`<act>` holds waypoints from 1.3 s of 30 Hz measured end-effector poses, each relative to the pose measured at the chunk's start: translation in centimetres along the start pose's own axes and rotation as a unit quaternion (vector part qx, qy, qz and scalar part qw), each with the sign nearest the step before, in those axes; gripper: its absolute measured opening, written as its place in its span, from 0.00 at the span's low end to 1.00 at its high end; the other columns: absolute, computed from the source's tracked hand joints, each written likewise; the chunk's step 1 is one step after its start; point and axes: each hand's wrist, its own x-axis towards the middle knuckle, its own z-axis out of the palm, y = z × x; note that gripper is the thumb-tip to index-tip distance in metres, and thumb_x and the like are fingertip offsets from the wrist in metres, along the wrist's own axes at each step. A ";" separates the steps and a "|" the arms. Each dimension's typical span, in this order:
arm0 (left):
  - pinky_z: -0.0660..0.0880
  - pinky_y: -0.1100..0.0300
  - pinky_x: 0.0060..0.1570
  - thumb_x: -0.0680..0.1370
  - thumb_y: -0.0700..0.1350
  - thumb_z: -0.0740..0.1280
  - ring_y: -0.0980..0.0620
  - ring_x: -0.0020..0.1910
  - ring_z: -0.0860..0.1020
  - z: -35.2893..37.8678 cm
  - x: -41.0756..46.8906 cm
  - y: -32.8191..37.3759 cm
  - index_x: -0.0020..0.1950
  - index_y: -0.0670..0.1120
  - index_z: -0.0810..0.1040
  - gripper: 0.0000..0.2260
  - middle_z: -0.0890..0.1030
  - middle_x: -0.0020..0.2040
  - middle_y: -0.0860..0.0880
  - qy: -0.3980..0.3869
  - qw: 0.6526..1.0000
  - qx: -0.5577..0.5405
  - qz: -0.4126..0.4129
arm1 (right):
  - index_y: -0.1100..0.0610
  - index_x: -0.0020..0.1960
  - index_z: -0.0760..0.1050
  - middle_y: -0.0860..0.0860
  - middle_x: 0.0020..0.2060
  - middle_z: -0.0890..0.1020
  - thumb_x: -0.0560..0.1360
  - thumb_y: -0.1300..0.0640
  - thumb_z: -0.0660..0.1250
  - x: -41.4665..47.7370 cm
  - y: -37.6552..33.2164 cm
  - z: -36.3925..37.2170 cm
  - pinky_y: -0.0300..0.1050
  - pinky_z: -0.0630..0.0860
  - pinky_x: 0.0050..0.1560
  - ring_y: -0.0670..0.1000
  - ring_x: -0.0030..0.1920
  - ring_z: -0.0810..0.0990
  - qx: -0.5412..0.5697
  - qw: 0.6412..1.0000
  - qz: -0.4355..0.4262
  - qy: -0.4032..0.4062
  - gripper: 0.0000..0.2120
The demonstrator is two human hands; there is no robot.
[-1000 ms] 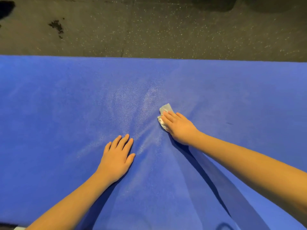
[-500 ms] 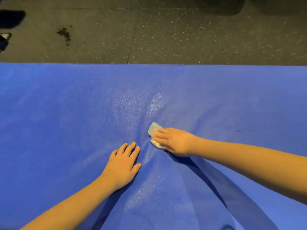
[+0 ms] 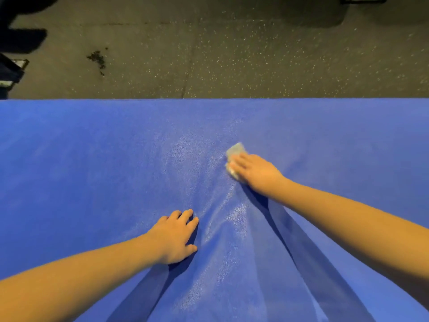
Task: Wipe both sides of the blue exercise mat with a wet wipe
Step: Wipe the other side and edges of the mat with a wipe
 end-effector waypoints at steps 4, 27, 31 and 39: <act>0.71 0.51 0.58 0.83 0.57 0.52 0.44 0.61 0.70 -2.7 1.3 -0.7 0.71 0.46 0.66 0.21 0.66 0.67 0.47 -0.035 0.999 0.012 -0.008 | 0.60 0.74 0.58 0.57 0.73 0.59 0.79 0.63 0.58 0.3 0.7 -0.1 0.52 0.71 0.57 0.60 0.68 0.63 -0.003 0.998 0.050 -0.034 0.25; 0.64 0.43 0.70 0.80 0.49 0.52 0.42 0.70 0.69 -9.0 18.8 2.3 0.68 0.41 0.74 0.23 0.73 0.70 0.43 0.506 0.818 -0.252 -0.108 | 0.66 0.69 0.67 0.64 0.68 0.69 0.78 0.51 0.49 0.3 10.7 -1.7 0.57 0.71 0.59 0.65 0.63 0.71 -0.060 0.998 0.030 -0.019 0.27; 0.65 0.44 0.70 0.79 0.48 0.53 0.40 0.69 0.70 -9.0 19.0 2.0 0.67 0.38 0.74 0.22 0.73 0.69 0.41 0.521 0.801 -0.270 -0.121 | 0.59 0.69 0.66 0.57 0.68 0.69 0.80 0.56 0.56 1.1 11.1 -0.6 0.51 0.68 0.56 0.59 0.64 0.68 -0.020 0.995 -0.091 -0.029 0.19; 0.64 0.45 0.71 0.79 0.47 0.54 0.41 0.70 0.70 -8.7 19.2 2.2 0.67 0.38 0.75 0.22 0.74 0.68 0.41 0.541 0.789 -0.262 -0.130 | 0.53 0.56 0.72 0.53 0.43 0.76 0.74 0.60 0.57 4.3 14.2 -2.0 0.45 0.66 0.60 0.55 0.50 0.69 -0.112 0.978 0.175 -0.012 0.13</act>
